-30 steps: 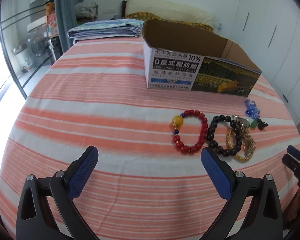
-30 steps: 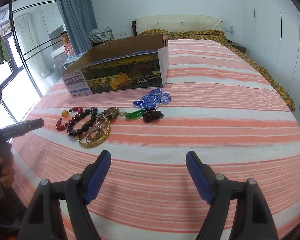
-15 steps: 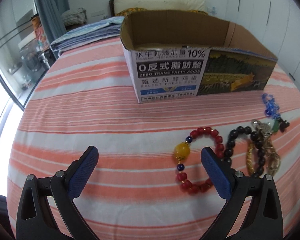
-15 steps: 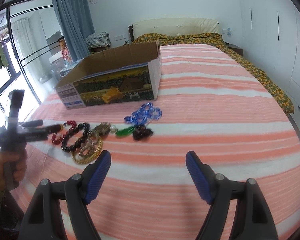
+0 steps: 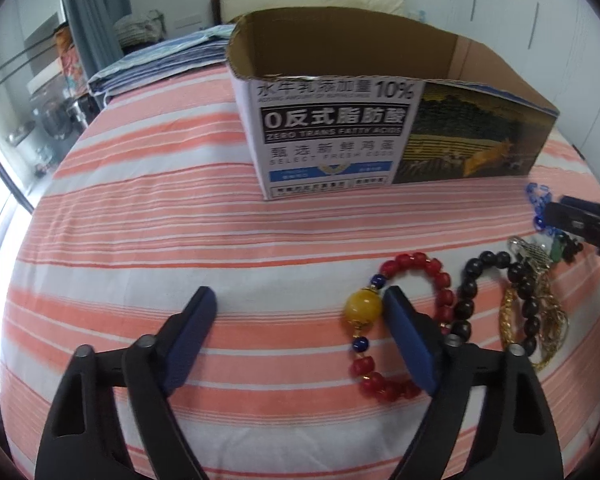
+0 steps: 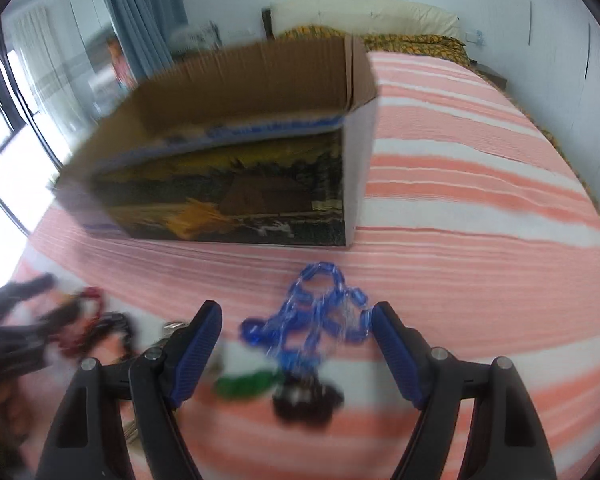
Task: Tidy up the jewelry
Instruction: 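Grasp the red bead bracelet with left tool while right tool grasps the blue crystal bracelet, then carry the red bracelet with left tool while right tool carries the blue bracelet over the box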
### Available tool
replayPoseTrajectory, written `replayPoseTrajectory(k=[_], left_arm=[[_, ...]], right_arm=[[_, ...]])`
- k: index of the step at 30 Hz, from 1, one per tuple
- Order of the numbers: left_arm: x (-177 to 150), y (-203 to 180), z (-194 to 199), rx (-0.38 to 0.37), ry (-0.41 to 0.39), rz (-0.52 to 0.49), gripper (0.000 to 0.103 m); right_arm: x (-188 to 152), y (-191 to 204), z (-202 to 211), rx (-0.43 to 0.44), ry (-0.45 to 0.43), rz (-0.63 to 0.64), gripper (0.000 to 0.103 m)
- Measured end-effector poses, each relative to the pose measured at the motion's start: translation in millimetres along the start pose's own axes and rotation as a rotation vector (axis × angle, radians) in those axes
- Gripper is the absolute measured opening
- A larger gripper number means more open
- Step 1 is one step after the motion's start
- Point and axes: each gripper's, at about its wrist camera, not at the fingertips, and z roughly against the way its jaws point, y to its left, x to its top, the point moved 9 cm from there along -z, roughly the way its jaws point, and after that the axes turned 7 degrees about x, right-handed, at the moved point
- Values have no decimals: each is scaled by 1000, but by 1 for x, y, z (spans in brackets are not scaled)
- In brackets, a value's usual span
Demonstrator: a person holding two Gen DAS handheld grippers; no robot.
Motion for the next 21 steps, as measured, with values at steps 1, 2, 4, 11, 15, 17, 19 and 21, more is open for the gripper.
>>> replayPoseTrajectory(k=[1, 2, 4, 11, 15, 17, 19, 21], left_arm=[[0, -2, 2, -9, -3, -8, 75], [0, -5, 4, -18, -5, -13, 67], [-1, -10, 8, -35, -8, -33, 48], [-4, -16, 25, -116, -24, -11, 16], [3, -14, 54, -174, -66, 45, 16], [8, -12, 68, -188, -85, 57, 16], [16, -10, 83, -212, -102, 71, 16], [24, -6, 96, -232, -113, 81, 16]], right_arm=[[4, 2, -3, -40, -18, 39, 77], [4, 3, -5, -62, -10, 55, 66], [4, 10, -1, -56, -25, 85, 22], [3, 18, 46, 127, -85, 5, 12], [13, 34, 85, 208, -140, 16, 12], [20, 42, 99, 231, -161, 37, 12], [26, 49, 114, 250, -176, 59, 12], [32, 54, 124, 265, -192, 73, 12]])
